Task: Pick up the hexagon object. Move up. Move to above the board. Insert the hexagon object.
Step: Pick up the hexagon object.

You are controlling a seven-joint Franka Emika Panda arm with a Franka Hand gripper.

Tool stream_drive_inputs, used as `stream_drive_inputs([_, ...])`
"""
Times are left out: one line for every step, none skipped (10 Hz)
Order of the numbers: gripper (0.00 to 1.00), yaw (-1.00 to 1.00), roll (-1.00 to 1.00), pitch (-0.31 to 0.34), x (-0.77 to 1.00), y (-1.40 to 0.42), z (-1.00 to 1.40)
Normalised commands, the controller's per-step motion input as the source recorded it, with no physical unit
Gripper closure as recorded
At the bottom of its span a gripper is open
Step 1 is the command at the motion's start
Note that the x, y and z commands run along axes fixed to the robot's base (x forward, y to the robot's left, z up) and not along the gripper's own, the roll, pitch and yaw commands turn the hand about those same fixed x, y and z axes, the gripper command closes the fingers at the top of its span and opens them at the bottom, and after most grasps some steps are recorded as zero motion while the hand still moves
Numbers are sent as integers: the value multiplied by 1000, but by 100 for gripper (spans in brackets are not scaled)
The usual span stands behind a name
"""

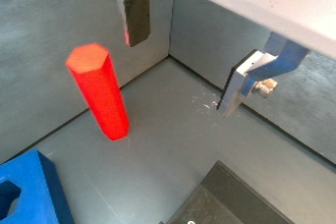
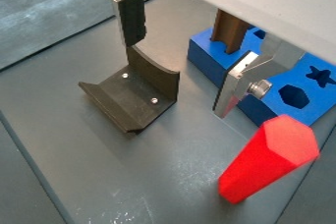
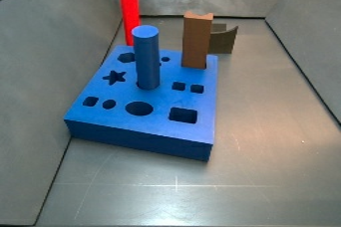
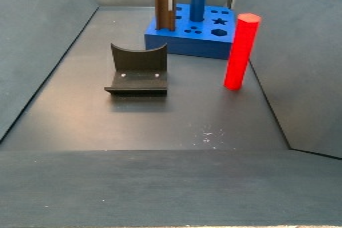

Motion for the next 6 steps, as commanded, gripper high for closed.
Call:
stream_drive_inputs([0,0,71,-39,-489,-91,-11])
stream_drive_inputs([0,6,147,-67,-717,-229,0])
stream_drive_inputs([0,0,73,-121,-891,-171,51])
stream_drive_inputs([0,0,50,-156,-889,-137,0])
stream_drive_inputs([0,0,41,-191,-906,-143,-3])
stream_drive_inputs([0,3,101,-191,-840,-134,-180])
